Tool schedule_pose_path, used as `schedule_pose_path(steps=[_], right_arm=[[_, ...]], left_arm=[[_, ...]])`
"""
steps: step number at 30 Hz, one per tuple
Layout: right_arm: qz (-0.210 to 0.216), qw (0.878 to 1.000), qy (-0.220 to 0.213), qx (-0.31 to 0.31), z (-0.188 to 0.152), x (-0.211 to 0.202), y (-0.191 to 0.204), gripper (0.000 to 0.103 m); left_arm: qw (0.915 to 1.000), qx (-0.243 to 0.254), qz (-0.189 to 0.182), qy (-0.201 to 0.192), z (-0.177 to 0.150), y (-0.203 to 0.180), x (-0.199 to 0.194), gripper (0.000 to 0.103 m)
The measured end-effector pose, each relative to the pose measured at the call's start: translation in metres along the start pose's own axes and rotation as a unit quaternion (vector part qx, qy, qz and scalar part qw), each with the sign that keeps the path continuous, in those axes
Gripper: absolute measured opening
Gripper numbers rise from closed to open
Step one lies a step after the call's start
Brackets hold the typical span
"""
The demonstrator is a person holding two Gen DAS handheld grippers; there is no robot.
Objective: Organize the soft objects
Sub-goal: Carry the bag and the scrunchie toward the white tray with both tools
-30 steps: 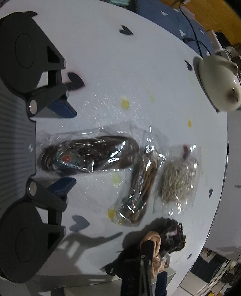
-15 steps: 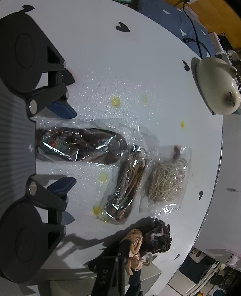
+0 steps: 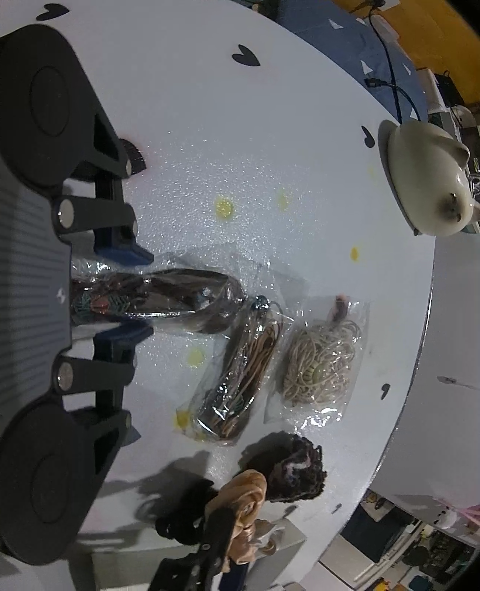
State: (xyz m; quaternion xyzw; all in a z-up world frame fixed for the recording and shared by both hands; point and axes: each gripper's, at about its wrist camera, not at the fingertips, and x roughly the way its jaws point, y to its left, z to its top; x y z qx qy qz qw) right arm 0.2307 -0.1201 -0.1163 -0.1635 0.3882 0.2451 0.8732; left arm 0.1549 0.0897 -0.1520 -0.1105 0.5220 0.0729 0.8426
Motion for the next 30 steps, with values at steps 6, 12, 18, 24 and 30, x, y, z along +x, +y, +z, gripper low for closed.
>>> schedule_pose_path(steps=[6,12,18,24,30], right_arm=[[0.005,1.000,-0.013,0.009,-0.002,-0.020,0.006,0.050],[0.013,1.000,-0.017,0.021,-0.007,-0.035,0.012,0.050],[0.016,0.998,-0.039,0.045,-0.013,-0.055,0.016,0.050],[0.000,0.995,-0.074,0.070,-0.018,-0.086,0.015,0.050],[-0.026,0.988,-0.101,0.110,-0.028,-0.115,-0.003,0.050]], left_arm=[[0.9998,-0.015,-0.010,-0.006,-0.007,0.005,-0.010,0.025],[0.9992,-0.021,-0.018,-0.030,-0.016,0.009,-0.034,0.025],[0.9962,-0.023,-0.035,-0.077,-0.013,0.010,-0.070,0.024],[0.9911,-0.010,-0.062,-0.117,-0.003,-0.001,-0.097,0.025],[0.9848,0.015,-0.092,-0.147,0.009,-0.028,-0.116,0.025]])
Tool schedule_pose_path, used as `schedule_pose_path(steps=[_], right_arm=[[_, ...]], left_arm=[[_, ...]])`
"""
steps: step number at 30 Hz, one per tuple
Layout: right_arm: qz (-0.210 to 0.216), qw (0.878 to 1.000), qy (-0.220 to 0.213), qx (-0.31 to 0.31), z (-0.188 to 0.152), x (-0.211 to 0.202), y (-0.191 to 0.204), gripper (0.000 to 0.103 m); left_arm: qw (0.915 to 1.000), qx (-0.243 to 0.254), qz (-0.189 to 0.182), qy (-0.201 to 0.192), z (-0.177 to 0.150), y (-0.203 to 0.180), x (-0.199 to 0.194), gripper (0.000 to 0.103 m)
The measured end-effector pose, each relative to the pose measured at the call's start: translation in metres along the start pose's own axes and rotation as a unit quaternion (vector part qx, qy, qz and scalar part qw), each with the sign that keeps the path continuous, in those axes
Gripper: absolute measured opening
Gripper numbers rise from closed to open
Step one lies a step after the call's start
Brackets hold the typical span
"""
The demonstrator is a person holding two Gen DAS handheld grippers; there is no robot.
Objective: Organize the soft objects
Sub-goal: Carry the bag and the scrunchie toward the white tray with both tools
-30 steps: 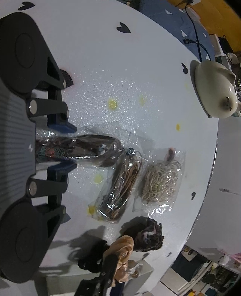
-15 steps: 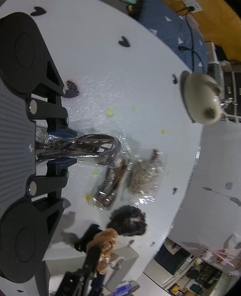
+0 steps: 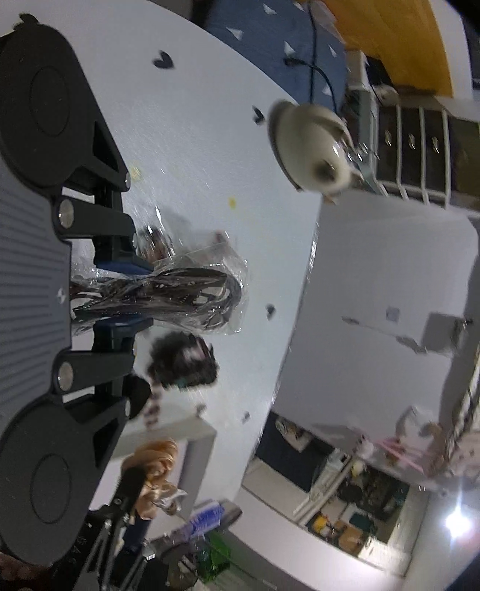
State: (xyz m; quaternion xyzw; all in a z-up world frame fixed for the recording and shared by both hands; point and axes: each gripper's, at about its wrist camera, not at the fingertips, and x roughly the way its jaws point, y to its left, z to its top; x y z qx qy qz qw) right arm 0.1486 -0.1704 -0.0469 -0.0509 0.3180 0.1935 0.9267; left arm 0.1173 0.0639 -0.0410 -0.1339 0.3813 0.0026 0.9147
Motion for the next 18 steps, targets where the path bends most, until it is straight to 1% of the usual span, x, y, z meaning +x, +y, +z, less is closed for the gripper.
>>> schedule_pose_path(steps=[3,9,18], right_arm=[[-0.014,1.000,-0.005,0.016,-0.002,-0.010,-0.014,0.050],[-0.035,0.999,-0.007,0.037,-0.008,-0.026,-0.050,0.050],[-0.051,0.997,-0.009,0.056,-0.015,-0.049,-0.124,0.050]], left_arm=[[0.9999,0.010,-0.012,-0.004,0.004,-0.019,0.001,0.025],[0.9994,0.020,-0.028,0.001,0.005,-0.061,0.012,0.025],[0.9982,0.037,-0.047,-0.006,0.015,-0.136,0.034,0.025]])
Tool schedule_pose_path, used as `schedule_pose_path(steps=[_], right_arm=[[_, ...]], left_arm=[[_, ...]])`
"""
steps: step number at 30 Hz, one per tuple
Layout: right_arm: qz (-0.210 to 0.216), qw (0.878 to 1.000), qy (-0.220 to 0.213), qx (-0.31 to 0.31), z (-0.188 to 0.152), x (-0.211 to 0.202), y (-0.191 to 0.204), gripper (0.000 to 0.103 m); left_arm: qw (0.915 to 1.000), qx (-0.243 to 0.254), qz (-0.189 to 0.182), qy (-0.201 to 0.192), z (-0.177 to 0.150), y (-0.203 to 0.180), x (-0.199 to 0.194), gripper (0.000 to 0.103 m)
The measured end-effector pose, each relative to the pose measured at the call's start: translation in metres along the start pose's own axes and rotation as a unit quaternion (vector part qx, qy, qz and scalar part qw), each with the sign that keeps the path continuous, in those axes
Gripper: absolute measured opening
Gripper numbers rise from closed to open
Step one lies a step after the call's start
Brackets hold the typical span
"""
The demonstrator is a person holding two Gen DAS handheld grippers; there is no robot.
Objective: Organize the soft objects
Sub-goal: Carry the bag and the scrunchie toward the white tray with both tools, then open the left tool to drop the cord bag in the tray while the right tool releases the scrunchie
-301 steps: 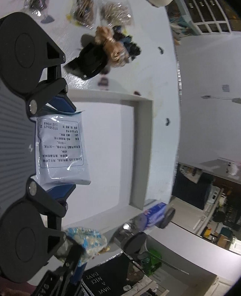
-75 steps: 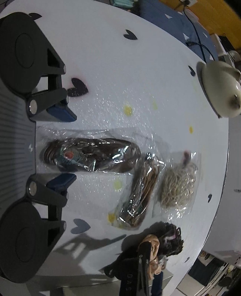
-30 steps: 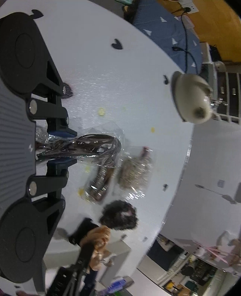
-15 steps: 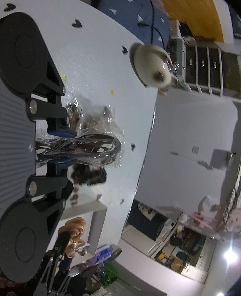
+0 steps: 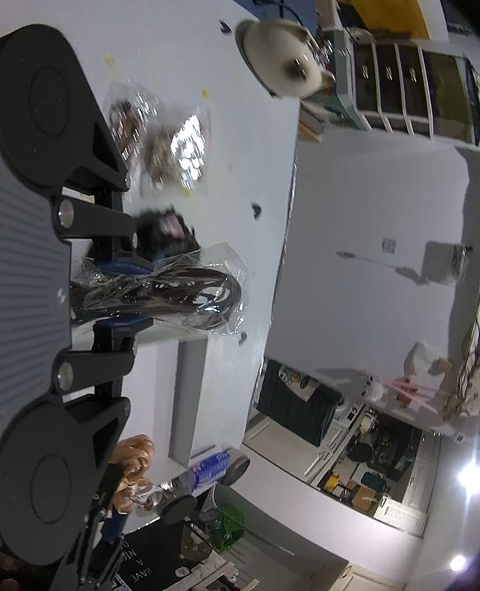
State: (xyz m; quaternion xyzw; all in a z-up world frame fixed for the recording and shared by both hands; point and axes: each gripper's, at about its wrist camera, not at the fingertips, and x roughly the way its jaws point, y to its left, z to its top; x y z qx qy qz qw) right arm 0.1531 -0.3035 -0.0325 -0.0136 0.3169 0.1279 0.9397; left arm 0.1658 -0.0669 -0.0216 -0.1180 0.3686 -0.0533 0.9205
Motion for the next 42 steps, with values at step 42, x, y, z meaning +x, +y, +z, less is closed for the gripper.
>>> schedule_pose_path(steps=[42], right_arm=[[0.008,0.984,0.166,0.057,-0.055,0.052,-0.136,0.054]], left_arm=[[0.9940,0.022,0.017,0.106,0.006,-0.105,0.189,0.052]])
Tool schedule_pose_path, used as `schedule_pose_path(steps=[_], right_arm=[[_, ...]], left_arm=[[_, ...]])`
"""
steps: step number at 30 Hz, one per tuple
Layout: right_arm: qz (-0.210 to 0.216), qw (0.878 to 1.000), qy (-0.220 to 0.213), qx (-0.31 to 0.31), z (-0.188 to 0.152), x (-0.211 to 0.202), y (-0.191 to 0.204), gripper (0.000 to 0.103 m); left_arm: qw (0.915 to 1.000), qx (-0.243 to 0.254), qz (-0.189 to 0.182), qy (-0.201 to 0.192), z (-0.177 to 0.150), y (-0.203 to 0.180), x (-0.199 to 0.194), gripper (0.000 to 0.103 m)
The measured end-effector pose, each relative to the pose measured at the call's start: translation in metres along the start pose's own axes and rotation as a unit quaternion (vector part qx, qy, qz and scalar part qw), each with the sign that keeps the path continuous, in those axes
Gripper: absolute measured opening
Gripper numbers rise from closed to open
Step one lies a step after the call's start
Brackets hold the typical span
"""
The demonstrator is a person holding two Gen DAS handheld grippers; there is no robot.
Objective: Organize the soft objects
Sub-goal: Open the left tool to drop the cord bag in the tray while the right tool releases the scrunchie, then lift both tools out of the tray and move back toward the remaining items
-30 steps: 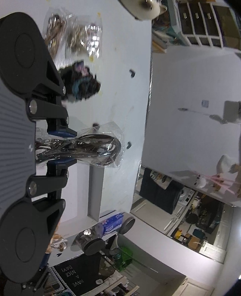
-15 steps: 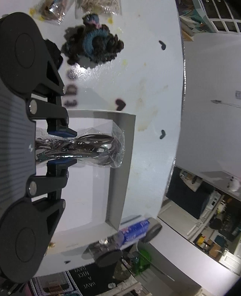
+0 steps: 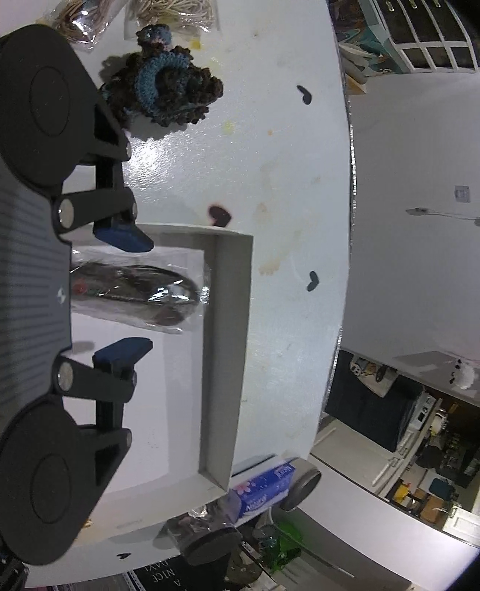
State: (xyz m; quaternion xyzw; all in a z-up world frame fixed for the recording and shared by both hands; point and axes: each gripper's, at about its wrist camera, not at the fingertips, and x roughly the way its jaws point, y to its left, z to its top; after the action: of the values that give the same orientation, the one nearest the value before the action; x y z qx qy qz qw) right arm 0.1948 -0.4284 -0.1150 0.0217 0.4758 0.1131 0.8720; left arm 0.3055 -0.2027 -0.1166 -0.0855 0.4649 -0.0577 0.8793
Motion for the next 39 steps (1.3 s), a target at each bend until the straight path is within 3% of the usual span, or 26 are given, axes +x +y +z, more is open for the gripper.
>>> schedule_pose_path(steps=[2,4,6,18,21,25,29,34,39], right_arm=[[0.007,1.000,0.012,0.001,0.000,0.005,0.001,0.059],[0.010,1.000,0.025,0.003,-0.001,0.010,0.002,0.075],[0.009,0.999,0.031,0.005,-0.002,0.012,0.003,0.081],[-0.002,1.000,0.006,0.006,0.002,-0.006,0.004,0.081],[-0.013,1.000,0.006,0.009,0.000,-0.011,0.003,0.074],[-0.015,0.999,0.029,0.013,-0.002,-0.011,0.002,0.039],[-0.007,0.997,0.074,0.013,-0.006,0.010,0.002,0.033],[-0.011,0.996,0.087,0.019,-0.006,0.030,0.000,0.030],[-0.008,0.998,0.055,0.019,-0.004,0.010,0.001,0.031]], left_arm=[[1.0000,0.000,-0.005,-0.005,0.000,0.001,-0.003,0.051],[0.9999,-0.002,-0.014,-0.004,-0.001,0.002,-0.006,0.050],[0.9998,-0.001,-0.018,-0.003,-0.001,0.003,-0.007,0.050],[0.9994,0.012,-0.030,0.010,-0.009,0.000,-0.024,0.052],[0.9994,0.011,-0.032,0.009,-0.013,0.000,-0.032,0.058],[0.9993,0.009,-0.036,0.005,-0.019,0.002,-0.043,0.060],[0.9993,0.005,-0.037,0.001,-0.024,0.004,-0.052,0.061],[0.9993,0.005,-0.038,-0.004,-0.030,0.003,-0.063,0.064],[0.9989,0.010,-0.043,-0.018,-0.034,0.001,-0.077,0.073]])
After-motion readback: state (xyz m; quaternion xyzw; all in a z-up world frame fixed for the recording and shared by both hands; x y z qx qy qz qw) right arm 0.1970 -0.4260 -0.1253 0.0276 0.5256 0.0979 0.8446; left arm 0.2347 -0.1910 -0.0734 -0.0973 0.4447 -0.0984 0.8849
